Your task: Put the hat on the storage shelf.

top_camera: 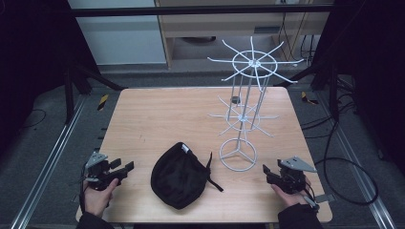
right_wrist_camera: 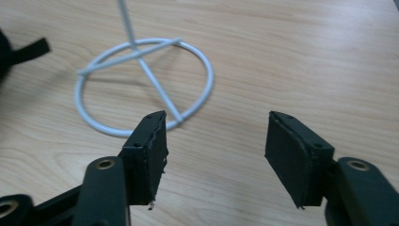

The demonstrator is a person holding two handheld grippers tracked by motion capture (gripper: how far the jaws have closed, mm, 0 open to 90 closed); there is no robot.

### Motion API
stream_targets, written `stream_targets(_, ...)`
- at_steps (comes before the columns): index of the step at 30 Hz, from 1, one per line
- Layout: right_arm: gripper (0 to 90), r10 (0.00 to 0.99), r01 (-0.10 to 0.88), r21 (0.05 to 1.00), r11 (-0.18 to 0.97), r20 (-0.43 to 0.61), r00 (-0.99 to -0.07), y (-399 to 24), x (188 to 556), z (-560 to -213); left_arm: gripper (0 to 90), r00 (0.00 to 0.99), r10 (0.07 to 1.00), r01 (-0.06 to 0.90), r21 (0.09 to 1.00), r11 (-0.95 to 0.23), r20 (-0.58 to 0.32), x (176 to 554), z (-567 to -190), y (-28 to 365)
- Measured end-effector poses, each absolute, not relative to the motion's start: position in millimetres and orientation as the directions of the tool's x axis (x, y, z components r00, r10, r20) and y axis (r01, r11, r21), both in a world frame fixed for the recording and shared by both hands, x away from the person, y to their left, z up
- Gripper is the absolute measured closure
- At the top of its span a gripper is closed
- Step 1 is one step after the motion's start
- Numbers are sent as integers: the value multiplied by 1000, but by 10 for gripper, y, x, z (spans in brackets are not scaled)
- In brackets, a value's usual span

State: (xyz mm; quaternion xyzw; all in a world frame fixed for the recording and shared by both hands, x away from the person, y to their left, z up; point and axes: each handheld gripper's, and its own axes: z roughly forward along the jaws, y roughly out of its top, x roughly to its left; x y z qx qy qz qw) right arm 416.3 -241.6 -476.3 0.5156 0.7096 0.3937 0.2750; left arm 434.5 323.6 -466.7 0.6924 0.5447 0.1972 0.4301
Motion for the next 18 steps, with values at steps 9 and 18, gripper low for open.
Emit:
stream_targets(9, 470, 913, 470, 858, 207, 3, -407, -2102, 4054, -4653, 388, 361, 917, 551, 832, -66, -167, 4213, -4605, 3066)
stream_targets(18, 514, 854, 426, 874, 233, 26, -520, -1804, 3963, -4568, 457, 376, 914, 551, 830, -85, -156, 4167, -4600, 2978)
